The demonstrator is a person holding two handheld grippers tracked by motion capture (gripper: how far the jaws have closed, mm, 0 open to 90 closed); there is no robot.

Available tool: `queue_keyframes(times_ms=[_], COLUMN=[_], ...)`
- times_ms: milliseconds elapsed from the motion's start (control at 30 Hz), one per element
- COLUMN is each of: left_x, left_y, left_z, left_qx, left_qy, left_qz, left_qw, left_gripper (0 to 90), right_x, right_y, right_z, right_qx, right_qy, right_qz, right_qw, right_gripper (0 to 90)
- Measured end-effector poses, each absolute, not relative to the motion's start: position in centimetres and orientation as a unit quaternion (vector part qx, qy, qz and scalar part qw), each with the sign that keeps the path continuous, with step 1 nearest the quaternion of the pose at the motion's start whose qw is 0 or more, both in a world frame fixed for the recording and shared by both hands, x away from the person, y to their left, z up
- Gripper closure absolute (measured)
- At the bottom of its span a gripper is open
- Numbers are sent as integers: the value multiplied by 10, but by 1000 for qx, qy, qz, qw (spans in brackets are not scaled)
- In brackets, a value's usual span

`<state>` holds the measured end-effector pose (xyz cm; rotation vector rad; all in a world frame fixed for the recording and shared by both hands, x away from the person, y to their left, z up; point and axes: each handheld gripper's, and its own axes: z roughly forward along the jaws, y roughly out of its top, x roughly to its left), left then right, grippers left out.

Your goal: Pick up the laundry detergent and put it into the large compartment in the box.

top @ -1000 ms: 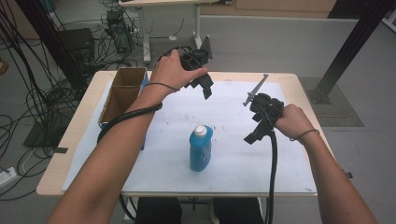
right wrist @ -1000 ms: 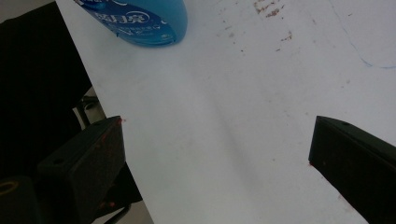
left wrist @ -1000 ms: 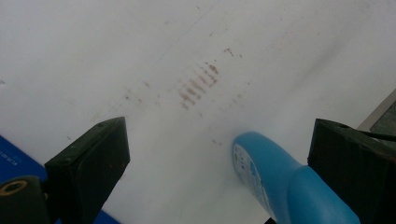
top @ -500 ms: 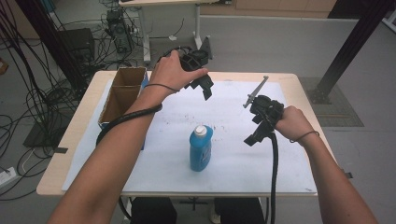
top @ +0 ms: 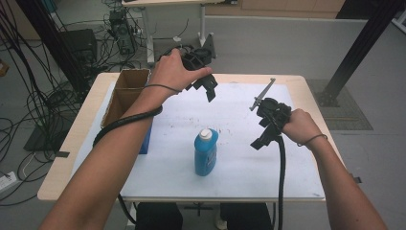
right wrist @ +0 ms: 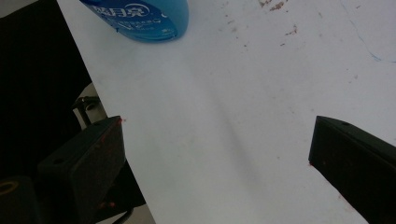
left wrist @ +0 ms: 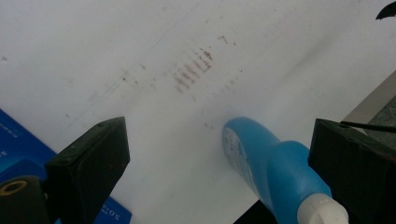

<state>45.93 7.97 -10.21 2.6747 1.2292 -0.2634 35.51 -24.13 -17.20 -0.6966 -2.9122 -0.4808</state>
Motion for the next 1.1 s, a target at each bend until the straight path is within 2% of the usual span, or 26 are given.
queue_keyframes(times_ms=[267, 1100], left_x=[447, 418], left_y=[80, 65], left_z=[-85, -67], left_qx=[902, 904], left_qy=[415, 415], left_qz=[-84, -88], left_qw=[87, 62], left_gripper=[58, 58], right_x=[356, 359], right_y=[-239, -240], right_z=[-171, -175], right_qx=[-228, -235], right_qy=[-959, -958], right_qz=[-157, -153], right_qw=[54, 55], right_gripper=[38, 38])
